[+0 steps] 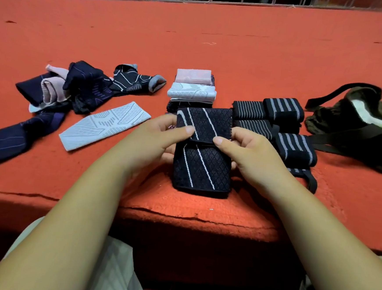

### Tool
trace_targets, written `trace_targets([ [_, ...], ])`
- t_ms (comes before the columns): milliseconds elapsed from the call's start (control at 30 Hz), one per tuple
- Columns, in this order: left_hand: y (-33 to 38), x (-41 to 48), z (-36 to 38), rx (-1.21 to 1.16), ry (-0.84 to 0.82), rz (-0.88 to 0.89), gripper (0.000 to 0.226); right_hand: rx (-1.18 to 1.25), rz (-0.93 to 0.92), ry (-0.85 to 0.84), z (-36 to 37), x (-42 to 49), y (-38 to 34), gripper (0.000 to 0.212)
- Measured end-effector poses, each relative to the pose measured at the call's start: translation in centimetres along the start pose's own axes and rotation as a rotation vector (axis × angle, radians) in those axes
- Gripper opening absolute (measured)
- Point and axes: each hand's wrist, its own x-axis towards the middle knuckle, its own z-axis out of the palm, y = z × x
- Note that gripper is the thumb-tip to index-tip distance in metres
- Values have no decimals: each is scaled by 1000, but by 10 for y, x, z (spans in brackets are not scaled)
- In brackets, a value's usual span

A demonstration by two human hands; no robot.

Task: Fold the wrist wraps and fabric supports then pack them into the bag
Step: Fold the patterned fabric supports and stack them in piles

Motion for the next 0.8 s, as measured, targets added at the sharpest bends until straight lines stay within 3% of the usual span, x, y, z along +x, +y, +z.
trace_targets([
  [100,-4,0,-8,78,-36,-24,26,-2,-3,18,1,0,-3,21],
  [233,-1,1,-5,-22,-21,22,27,123,6,-12,3,-1,-8,20],
  [433,-1,7,-4,-262,-29,16,42,632,153,-103,3,-1,-19,38],
  [567,2,10,-5,-447,8,-49,46,848,207,-122,-3,1,-18,37],
  [633,3,11,-5,-516,3,-96,37,829,212,-114,-2,1,-19,36],
  [733,3,7,-3,-396,-67,-129,38,637,129,-8,5,0,-18,12],
  [800,2,3,-2,-253,-120,-133,40,493,53,23,8,2,-13,26],
])
